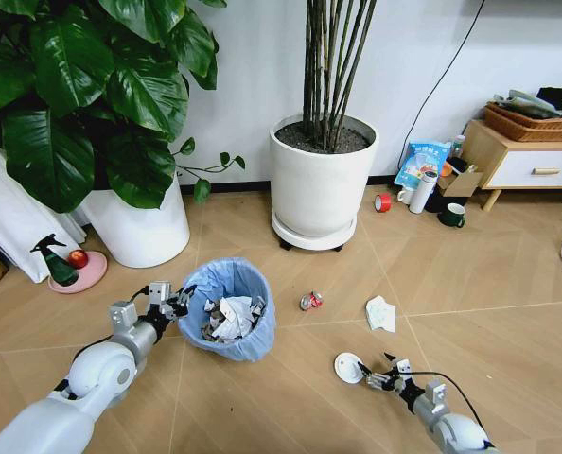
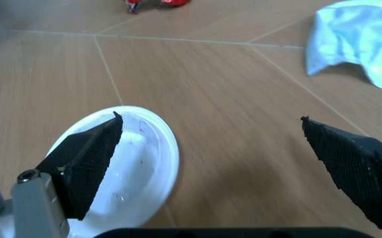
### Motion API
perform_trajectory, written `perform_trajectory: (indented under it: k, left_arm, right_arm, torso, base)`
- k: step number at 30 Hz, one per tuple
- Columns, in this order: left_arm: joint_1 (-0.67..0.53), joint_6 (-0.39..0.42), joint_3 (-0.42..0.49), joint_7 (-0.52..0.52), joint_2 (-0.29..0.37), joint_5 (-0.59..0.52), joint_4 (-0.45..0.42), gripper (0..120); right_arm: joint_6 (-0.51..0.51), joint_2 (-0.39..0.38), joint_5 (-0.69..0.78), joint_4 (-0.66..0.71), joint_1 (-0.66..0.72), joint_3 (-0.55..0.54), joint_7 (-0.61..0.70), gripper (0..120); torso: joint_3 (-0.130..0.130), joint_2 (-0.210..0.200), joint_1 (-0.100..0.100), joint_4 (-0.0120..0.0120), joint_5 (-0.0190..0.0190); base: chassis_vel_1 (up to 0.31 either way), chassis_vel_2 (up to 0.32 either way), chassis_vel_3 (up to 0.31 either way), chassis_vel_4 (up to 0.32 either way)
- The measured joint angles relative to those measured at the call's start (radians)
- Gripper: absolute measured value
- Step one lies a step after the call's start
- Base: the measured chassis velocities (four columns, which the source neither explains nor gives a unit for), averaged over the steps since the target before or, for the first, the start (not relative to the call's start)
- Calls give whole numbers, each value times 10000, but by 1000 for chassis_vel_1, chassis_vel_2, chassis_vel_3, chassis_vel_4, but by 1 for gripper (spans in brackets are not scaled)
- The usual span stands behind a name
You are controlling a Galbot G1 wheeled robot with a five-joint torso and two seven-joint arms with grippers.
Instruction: Pick up the trash bin and place the garbage on the floor into it.
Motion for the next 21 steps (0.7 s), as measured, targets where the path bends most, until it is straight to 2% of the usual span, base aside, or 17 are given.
perform_trajectory:
  k: [14,18,19,21]
  left_arm:
    - [5,6,-47,-3,-4,-39,-67,0]
    - [-1,7,-54,-12,-1,-54,-94,0]
    - [-5,8,-61,-17,0,-56,-99,0]
    - [-6,9,-66,-18,0,-57,-104,0]
  right_arm:
    - [-147,-358,-478,-376,330,-672,6,96]
    - [-192,-406,-476,-545,448,-851,-108,82]
    - [-197,-403,-443,-627,490,-917,-162,75]
    - [-198,-400,-409,-665,523,-946,-195,72]
  torso:
    - [0,0,0,-3,0]
    - [-1,0,0,-1,-4]
    - [-1,0,0,-3,3]
    - [-2,0,0,-2,0]
  base:
    - [0,0,0,0]
    - [0,0,0,0]
    - [0,0,0,0]
    - [0,0,0,0]
